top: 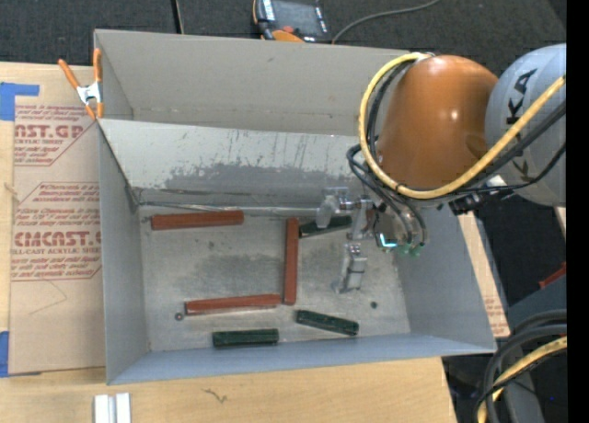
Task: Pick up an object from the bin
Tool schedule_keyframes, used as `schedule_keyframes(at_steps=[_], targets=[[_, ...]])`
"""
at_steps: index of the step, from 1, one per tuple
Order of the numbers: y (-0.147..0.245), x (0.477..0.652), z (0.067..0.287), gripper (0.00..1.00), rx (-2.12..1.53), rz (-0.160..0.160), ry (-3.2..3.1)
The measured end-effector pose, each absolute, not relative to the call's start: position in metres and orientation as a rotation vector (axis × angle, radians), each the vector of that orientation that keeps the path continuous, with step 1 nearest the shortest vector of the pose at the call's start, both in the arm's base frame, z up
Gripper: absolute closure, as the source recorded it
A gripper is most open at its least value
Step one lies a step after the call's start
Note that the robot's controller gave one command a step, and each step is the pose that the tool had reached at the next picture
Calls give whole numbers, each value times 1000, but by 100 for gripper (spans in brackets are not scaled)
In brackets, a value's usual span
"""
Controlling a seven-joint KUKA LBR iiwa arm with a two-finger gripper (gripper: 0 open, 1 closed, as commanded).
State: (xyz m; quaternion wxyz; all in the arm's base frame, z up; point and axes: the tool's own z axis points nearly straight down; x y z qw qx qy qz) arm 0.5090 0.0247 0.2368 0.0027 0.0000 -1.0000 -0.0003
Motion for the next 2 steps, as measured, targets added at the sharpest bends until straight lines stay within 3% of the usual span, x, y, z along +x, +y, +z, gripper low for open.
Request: schedule_keyframes(at_steps=[1, 2], targets=[[118, 516, 129, 0, 124, -4, -3133], [145, 480, 68, 0, -33, -3, -3144]])
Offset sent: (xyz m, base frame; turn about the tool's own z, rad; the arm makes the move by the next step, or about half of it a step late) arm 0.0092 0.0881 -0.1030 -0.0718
